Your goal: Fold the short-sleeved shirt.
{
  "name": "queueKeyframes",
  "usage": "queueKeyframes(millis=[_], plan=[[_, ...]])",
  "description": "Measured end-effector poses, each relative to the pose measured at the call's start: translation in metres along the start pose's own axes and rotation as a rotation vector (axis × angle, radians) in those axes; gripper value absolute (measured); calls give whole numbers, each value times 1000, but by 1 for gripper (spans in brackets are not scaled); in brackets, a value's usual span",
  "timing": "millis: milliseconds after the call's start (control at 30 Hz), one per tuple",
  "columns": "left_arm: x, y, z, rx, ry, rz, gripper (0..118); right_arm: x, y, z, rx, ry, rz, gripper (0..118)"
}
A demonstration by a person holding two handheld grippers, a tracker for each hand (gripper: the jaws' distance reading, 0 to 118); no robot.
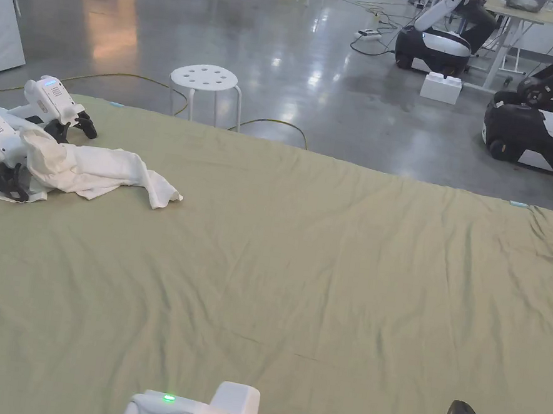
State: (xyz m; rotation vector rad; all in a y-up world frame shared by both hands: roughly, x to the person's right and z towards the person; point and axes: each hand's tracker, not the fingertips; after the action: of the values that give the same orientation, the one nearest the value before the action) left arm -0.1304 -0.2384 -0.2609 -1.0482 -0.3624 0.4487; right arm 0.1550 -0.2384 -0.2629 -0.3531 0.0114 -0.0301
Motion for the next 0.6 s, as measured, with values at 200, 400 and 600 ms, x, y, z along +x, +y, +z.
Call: queueKeyframes(millis=[200, 400, 600], plan=[[-16, 5, -3, 24, 39, -10, 21, 3, 2, 2, 3, -7, 5, 0], [-36, -13, -55, -105, -107, 83, 3, 4, 0, 2, -3, -13, 12, 0], [-33, -38, -91, -47, -13, -39, 1, 3, -2, 1, -13, -15, 10, 0]])
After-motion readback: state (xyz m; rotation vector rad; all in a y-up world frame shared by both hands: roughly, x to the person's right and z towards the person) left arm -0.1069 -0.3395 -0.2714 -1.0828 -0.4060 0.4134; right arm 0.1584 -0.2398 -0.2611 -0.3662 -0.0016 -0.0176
